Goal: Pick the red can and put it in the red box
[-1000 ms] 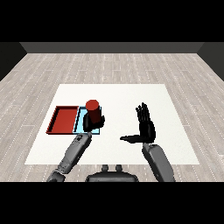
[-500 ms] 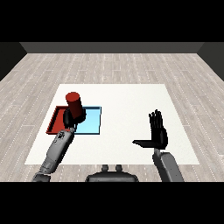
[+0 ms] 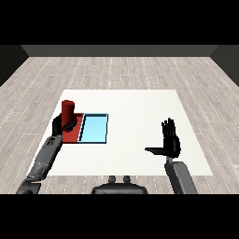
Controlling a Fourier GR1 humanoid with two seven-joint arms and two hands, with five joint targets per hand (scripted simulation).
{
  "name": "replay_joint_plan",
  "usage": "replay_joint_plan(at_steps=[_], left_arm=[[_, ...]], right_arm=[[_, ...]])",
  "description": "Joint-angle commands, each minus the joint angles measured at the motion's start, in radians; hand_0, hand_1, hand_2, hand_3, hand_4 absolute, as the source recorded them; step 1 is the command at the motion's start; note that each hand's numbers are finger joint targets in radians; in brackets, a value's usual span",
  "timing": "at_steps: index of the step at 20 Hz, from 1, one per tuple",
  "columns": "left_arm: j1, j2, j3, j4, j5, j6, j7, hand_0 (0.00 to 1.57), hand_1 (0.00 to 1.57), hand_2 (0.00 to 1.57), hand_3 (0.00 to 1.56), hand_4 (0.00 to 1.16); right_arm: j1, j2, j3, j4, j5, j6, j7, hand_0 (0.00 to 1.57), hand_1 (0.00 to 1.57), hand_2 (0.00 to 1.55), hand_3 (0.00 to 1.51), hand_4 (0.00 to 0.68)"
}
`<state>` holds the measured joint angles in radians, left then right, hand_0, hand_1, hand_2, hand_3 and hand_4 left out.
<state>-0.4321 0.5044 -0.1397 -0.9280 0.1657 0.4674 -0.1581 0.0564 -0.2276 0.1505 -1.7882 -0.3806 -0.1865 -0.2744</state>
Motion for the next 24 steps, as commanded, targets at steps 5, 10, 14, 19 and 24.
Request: replay_joint_plan(at_steps=[5, 10, 14, 19, 24], left_arm=[[-0.136, 0.081, -0.017, 0.469, -0.115, -0.056, 0.098, 1.23, 1.23, 1.15, 1.07, 0.92], [-0.173, -0.019, -0.016, 0.685, -0.141, -0.040, 0.077, 0.00, 0.00, 0.32, 0.00, 0.71], [-0.208, -0.026, -0.002, 0.771, -0.144, -0.122, 0.008, 0.88, 0.88, 0.93, 0.78, 0.52], [-0.267, -0.024, -0.057, 0.863, -0.213, -0.188, 0.074, 0.00, 0.00, 0.00, 0.00, 0.00], [-0.239, 0.015, 0.163, 0.724, 0.005, -0.197, -0.173, 0.00, 0.00, 0.00, 0.00, 0.00]], right_arm=[[-0.063, 0.015, -0.031, 0.113, 0.001, 0.020, -0.041, 0.00, 0.00, 0.00, 0.00, 0.000], [-0.110, 0.051, -0.019, 0.222, 0.041, 0.008, -0.089, 0.00, 0.00, 0.00, 0.00, 0.000], [-0.115, 0.043, -0.055, 0.261, 0.022, 0.042, -0.133, 0.00, 0.00, 0.00, 0.00, 0.000], [-0.135, 0.087, -0.018, 0.279, 0.058, 0.020, -0.156, 0.00, 0.00, 0.00, 0.00, 0.000], [-0.128, 0.049, -0.038, 0.218, 0.020, 0.049, -0.101, 0.00, 0.00, 0.00, 0.00, 0.000]])
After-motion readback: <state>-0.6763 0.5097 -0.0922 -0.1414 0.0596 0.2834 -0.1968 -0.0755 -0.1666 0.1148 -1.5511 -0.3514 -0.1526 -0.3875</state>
